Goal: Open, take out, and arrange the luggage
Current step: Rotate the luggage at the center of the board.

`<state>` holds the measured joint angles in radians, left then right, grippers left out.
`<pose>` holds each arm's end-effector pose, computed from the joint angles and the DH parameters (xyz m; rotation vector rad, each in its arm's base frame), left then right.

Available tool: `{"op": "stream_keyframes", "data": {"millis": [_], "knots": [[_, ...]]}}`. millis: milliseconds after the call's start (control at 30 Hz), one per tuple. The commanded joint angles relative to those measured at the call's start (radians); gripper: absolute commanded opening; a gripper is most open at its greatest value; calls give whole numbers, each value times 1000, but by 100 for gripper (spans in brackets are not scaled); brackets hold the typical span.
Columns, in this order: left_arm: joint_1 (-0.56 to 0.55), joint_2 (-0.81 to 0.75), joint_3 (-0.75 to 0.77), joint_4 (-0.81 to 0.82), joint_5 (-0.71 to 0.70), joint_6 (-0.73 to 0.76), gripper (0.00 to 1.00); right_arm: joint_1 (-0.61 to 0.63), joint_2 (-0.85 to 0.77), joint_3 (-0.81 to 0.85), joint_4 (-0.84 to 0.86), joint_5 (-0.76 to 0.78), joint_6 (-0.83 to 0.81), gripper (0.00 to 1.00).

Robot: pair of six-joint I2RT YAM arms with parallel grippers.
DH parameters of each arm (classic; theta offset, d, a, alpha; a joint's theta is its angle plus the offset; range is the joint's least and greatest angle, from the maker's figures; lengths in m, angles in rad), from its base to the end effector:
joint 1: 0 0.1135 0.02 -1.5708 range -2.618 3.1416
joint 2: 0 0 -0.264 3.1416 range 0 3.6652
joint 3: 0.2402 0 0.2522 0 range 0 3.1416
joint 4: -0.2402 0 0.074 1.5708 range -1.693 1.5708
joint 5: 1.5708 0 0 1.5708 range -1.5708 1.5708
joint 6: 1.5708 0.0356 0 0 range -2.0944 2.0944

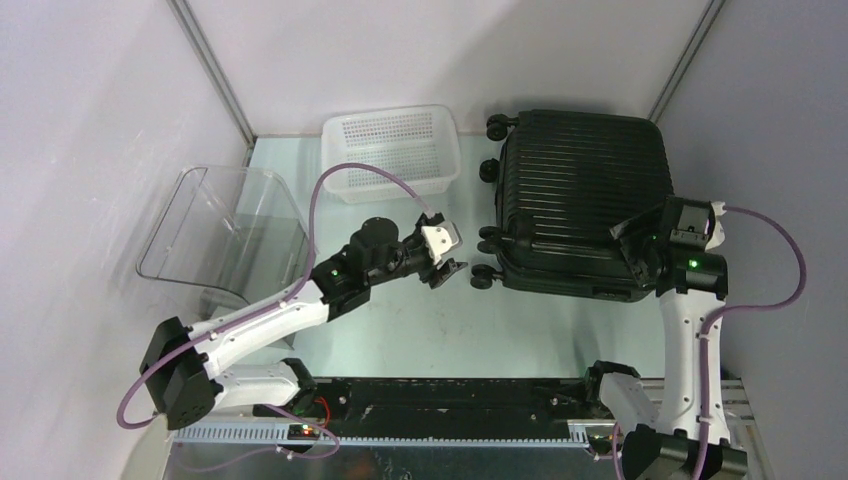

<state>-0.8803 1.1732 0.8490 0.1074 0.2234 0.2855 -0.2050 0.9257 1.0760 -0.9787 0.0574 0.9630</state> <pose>0.1692 -0.2172 0.3124 1.1378 1.4278 -0.6233 0.1646 -0.0363 0.3397 1.3550 2.0012 0.2836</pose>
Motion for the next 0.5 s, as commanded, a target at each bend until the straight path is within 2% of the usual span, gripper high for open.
{"op": "stream_keyframes", "data": {"millis": [0, 167, 333, 467], "knots": [[14, -25, 4, -13, 33, 41, 70, -43, 35, -10, 232, -3, -165, 67], [42, -12, -12, 24, 84, -31, 69, -92, 78, -10, 337, -54, -283, 61], [73, -9, -67, 150, 111, -121, 68, -144, 117, -6, 415, -159, -362, 60], [75, 3, -145, 292, 118, -88, 69, -142, 150, 72, 344, -169, -375, 61]]}}
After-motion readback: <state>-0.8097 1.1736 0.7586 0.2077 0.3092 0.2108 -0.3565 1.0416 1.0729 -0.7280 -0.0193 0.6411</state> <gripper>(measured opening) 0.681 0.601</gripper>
